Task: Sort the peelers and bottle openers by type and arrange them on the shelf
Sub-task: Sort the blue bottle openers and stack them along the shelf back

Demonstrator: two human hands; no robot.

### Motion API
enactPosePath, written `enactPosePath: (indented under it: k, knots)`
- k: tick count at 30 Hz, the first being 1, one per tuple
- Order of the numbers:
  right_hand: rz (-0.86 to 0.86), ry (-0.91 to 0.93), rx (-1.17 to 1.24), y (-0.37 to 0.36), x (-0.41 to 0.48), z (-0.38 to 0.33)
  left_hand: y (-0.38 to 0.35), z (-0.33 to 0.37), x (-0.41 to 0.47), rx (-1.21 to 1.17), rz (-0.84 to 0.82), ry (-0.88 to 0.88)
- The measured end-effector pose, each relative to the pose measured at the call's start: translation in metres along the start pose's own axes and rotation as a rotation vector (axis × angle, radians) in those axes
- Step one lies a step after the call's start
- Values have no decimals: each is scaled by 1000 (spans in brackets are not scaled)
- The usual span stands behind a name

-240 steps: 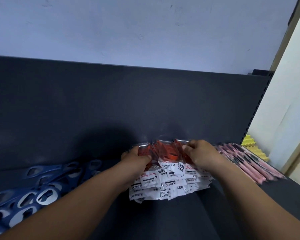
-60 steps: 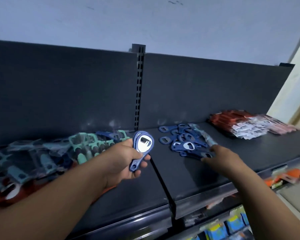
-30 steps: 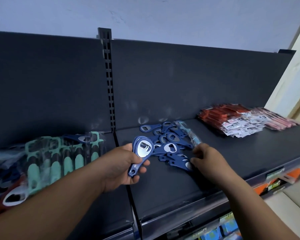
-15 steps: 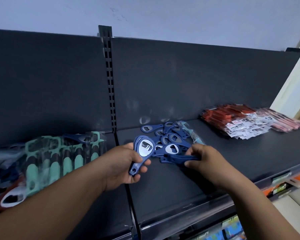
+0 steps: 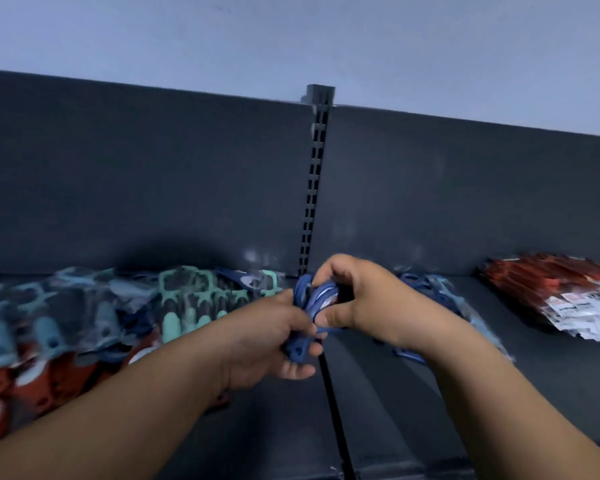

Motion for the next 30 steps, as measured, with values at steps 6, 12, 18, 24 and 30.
enactPosePath:
  k: [6, 12, 18, 24, 30]
  knots:
    - [175, -36, 151, -49, 33, -41, 63, 12, -33, -43, 124, -167]
    - [11, -17, 696, -134, 67, -114, 115, 23, -73, 328, 275, -363]
    - [196, -6, 645, -196, 113, -177, 205, 18, -103, 555, 538, -366]
    - [84, -92, 608, -258, 155, -230, 284, 11, -151, 935, 832, -360]
    - [-8, -64, 334, -313, 190, -275, 344, 5, -174, 980, 875, -334]
Point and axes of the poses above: each hand's wrist, its own x-axis towards the middle knuckle, its own y-axis out of the back of the hand, z = x × y, the point moved 3 cm from there along x, towards the middle knuckle, and after that the axes turned 1 degree about z, right-handed, at the moved point
